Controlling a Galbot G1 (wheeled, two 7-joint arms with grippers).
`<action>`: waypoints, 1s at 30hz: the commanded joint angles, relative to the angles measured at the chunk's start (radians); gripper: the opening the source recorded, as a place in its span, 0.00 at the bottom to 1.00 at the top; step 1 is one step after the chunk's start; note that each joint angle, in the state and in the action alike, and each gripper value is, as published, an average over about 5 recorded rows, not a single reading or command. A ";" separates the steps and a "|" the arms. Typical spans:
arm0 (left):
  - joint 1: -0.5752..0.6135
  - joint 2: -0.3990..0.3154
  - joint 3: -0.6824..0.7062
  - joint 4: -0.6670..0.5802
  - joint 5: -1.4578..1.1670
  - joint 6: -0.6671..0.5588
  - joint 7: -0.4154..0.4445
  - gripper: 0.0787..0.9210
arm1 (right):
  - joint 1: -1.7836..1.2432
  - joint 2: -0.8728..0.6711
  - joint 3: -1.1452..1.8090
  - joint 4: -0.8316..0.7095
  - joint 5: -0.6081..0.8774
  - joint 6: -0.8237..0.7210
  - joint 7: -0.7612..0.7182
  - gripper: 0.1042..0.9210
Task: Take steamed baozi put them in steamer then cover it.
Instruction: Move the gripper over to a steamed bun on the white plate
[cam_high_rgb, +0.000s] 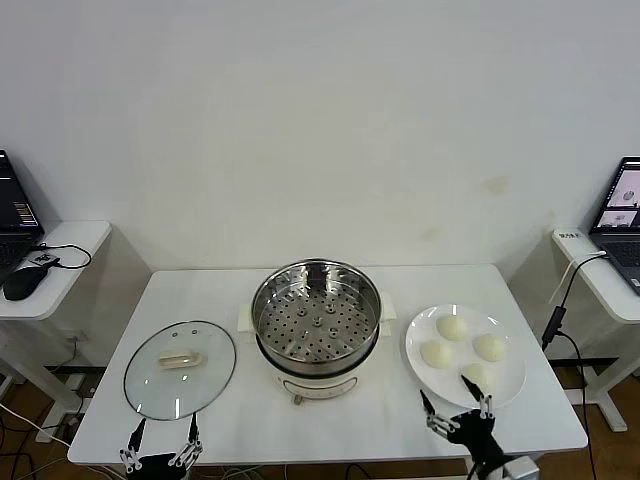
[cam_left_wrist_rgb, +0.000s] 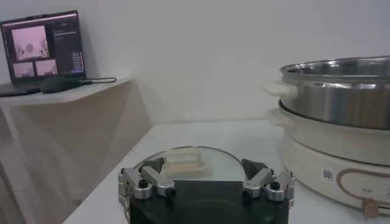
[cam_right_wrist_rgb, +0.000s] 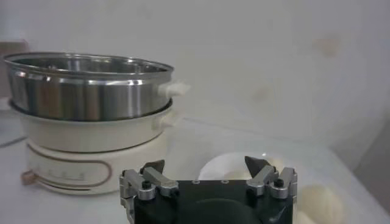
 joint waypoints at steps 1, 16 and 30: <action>-0.013 0.008 -0.018 -0.014 0.051 0.033 0.014 0.88 | 0.183 -0.168 0.070 -0.104 -0.286 -0.028 -0.080 0.88; -0.035 0.021 -0.041 -0.039 0.072 0.055 0.027 0.88 | 0.745 -0.599 -0.220 -0.436 -0.448 -0.023 -0.544 0.88; -0.061 0.018 -0.063 -0.040 0.045 0.065 0.012 0.88 | 1.421 -0.591 -0.990 -0.768 -0.357 0.070 -0.845 0.88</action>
